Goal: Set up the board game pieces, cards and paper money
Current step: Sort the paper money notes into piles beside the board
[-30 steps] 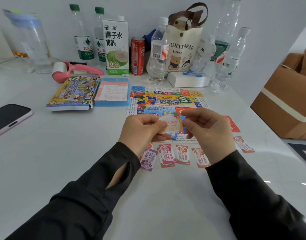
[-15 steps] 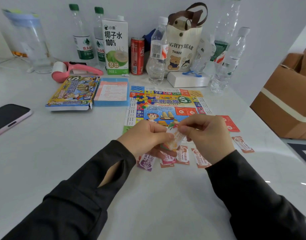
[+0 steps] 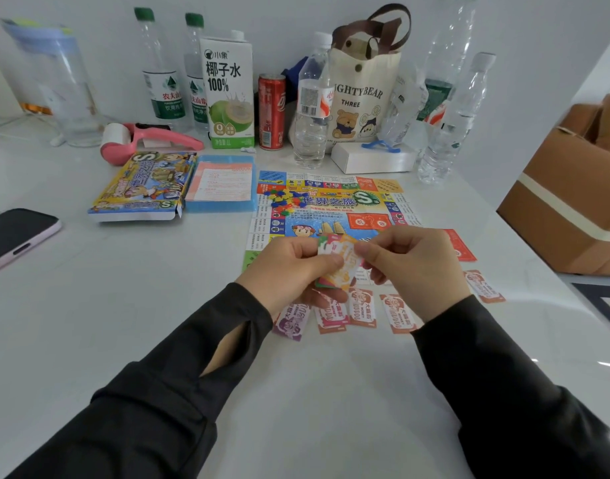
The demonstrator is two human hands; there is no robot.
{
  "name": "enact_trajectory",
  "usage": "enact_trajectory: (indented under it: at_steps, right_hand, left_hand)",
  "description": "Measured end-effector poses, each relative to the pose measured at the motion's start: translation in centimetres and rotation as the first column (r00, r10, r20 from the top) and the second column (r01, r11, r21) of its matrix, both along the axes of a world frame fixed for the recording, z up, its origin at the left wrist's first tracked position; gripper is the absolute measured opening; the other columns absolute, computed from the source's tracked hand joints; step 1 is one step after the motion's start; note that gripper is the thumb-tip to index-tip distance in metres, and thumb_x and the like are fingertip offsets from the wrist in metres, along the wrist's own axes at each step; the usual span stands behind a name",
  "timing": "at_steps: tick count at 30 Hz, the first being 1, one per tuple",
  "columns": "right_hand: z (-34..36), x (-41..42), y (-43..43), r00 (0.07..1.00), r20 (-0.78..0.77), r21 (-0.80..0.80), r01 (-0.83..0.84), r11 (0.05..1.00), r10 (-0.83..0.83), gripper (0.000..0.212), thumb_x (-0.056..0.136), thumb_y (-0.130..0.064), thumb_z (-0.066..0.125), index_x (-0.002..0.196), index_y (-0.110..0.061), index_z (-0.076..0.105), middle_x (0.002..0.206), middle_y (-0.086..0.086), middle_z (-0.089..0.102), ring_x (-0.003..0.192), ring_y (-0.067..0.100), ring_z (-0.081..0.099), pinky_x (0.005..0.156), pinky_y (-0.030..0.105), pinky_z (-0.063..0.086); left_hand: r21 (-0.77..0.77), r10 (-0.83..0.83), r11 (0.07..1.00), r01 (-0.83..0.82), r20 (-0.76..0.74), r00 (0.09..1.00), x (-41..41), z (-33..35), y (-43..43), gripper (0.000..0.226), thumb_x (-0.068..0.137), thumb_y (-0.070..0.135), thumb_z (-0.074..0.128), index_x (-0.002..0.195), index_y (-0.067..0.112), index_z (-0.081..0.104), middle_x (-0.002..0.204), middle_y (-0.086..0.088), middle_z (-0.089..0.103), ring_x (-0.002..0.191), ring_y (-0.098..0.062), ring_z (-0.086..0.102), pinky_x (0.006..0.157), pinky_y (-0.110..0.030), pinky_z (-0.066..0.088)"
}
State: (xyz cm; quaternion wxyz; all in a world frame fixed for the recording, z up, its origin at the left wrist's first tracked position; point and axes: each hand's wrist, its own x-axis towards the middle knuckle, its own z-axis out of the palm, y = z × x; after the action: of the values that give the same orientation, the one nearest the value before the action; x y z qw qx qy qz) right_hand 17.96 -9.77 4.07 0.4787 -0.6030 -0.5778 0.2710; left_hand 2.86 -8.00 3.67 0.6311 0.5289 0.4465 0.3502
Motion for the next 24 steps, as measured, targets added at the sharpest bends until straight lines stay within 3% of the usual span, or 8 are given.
enact_trajectory:
  at_steps: [3,6,10,13,16,20,24]
  right_hand:
    - [-0.1,0.3,0.2,0.997,-0.073,-0.006,0.025,1.0,-0.025,0.017,0.081,-0.011,0.068,0.065,-0.012,0.067,0.05,-0.001,0.062,0.045,0.011,0.052,0.052,0.027,0.05]
    - [-0.4,0.9,0.6,0.966,-0.251,-0.009,0.064,0.998,-0.064,0.017,0.084,-0.006,0.064,0.07,-0.014,0.065,0.049,0.0,0.063,0.044,0.012,0.056,0.051,0.025,0.051]
    - [-0.5,2.0,1.1,0.915,-0.345,0.026,0.231,0.973,-0.208,0.019,0.086,-0.003,0.061,0.071,-0.015,0.064,0.048,-0.001,0.061,0.042,0.009,0.055,0.045,0.019,0.049]
    - [-0.9,2.5,1.5,0.948,-0.17,0.035,0.279,0.96,-0.27,0.015,0.086,-0.004,0.061,0.076,-0.013,0.066,0.059,0.003,0.063,0.043,0.007,0.054,0.047,0.02,0.048]
    - [-1.6,2.3,2.2,0.959,0.073,0.029,0.271,0.962,-0.272,0.011,0.085,-0.007,0.063,0.078,-0.014,0.067,0.066,-0.001,0.062,0.055,0.009,0.054,0.054,0.019,0.042]
    - [-2.3,2.0,2.9,0.892,0.364,-0.001,0.29,0.957,-0.27,0.011,0.089,-0.013,0.058,0.09,-0.015,0.069,0.077,-0.003,0.062,0.068,0.011,0.053,0.058,0.019,0.036]
    - [-2.2,1.5,3.0,0.825,0.522,-0.031,0.274,0.961,-0.218,0.024,0.091,-0.015,0.054,0.114,-0.016,0.06,0.094,0.0,0.063,0.08,0.014,0.051,0.06,0.015,0.035]
  left_hand:
    - [-0.008,0.053,0.999,-0.053,0.046,0.998,0.1,-0.2,0.1,0.008,0.088,0.011,0.058,0.083,0.008,0.064,0.073,-0.008,0.071,0.051,-0.016,0.066,0.041,-0.019,0.05]
    - [-0.004,0.117,0.993,-0.117,0.072,0.99,0.0,-0.3,0.2,0.011,0.088,0.011,0.058,0.079,0.01,0.065,0.072,-0.007,0.072,0.05,-0.015,0.065,0.041,-0.019,0.05]
    - [0.054,0.294,0.954,-0.295,0.027,0.956,-0.8,-0.3,0.9,0.015,0.09,0.013,0.057,0.076,0.011,0.063,0.071,-0.004,0.073,0.046,-0.011,0.059,0.046,-0.02,0.049]
    - [0.067,0.374,0.924,-0.375,0.03,0.927,-1.2,-0.2,1.3,0.015,0.09,0.015,0.056,0.078,0.011,0.063,0.073,-0.005,0.073,0.042,-0.01,0.052,0.041,-0.017,0.043]
    - [0.03,0.334,0.942,-0.335,0.033,0.942,-1.1,-0.3,1.1,0.014,0.091,0.016,0.054,0.08,0.011,0.061,0.074,-0.005,0.073,0.04,-0.01,0.047,0.043,-0.021,0.039]
    - [-0.016,0.213,0.977,-0.212,0.051,0.976,-0.5,-0.6,0.7,0.011,0.091,0.011,0.054,0.083,0.007,0.06,0.076,-0.011,0.072,0.038,-0.011,0.049,0.04,-0.02,0.039]
    - [-0.011,0.136,0.991,-0.136,0.025,0.99,-0.2,-0.8,0.6,0.008,0.09,0.004,0.054,0.087,0.006,0.061,0.073,-0.007,0.072,0.04,-0.011,0.054,0.037,-0.017,0.042]
